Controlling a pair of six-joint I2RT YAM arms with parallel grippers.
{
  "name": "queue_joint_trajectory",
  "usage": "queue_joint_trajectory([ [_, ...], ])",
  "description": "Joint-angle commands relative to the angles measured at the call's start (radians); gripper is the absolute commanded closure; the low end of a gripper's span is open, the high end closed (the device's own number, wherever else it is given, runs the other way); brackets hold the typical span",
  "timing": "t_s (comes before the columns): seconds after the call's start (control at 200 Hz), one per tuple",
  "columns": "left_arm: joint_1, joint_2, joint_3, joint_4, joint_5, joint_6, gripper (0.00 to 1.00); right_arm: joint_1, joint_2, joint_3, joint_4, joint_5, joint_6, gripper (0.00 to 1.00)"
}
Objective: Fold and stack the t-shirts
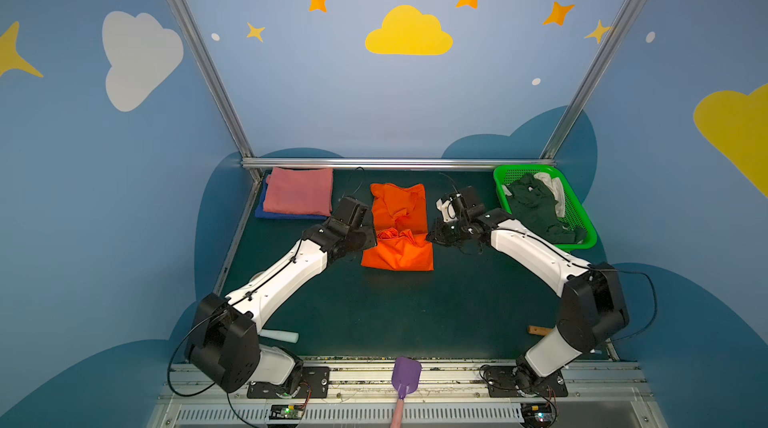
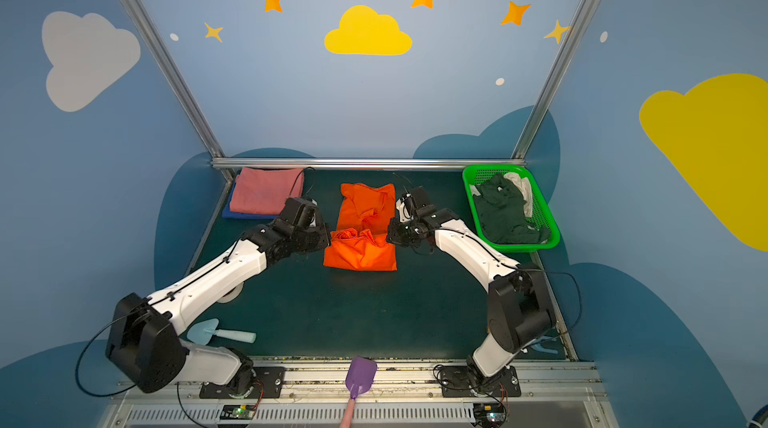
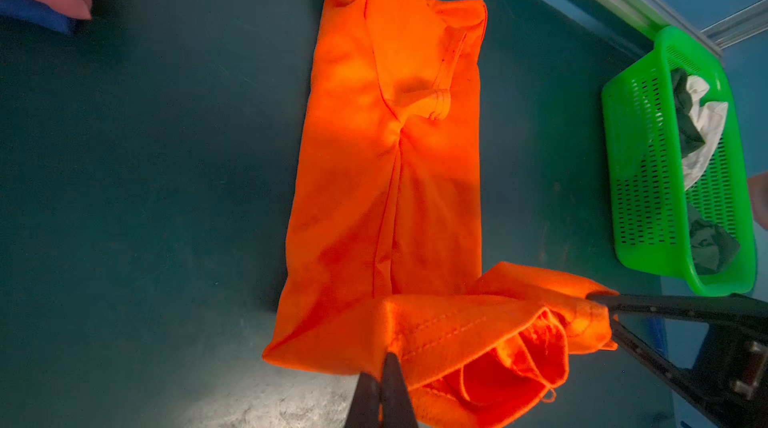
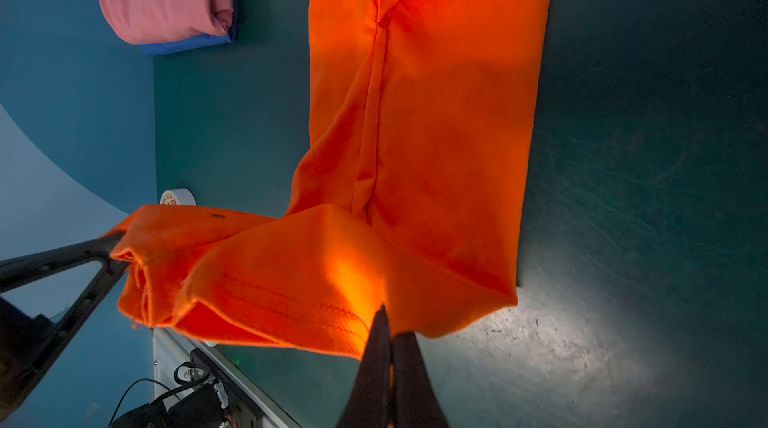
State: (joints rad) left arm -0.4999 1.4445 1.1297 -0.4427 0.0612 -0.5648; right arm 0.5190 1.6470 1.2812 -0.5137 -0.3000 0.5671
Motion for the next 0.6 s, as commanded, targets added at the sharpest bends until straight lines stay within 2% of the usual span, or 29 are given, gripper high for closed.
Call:
queue_joint_trajectory([
  [0.0, 0.026, 0.048, 0.052, 0.012, 0.04, 0.053, 0.95, -0.016, 0.047, 0.061, -0.018, -0.03, -0.029, 1.0],
  [0.385, 0.105, 0.301, 0.241, -0.031, 0.091, 0.179, 0.95, -0.085, 0.26, 0.237, -0.078, -0.101, -0.082, 1.0],
  [0.596, 0.139, 0.432, 0.326, -0.03, 0.123, 0.207, 0.95, -0.114, 0.378, 0.329, -0.102, -0.129, -0.103, 1.0],
])
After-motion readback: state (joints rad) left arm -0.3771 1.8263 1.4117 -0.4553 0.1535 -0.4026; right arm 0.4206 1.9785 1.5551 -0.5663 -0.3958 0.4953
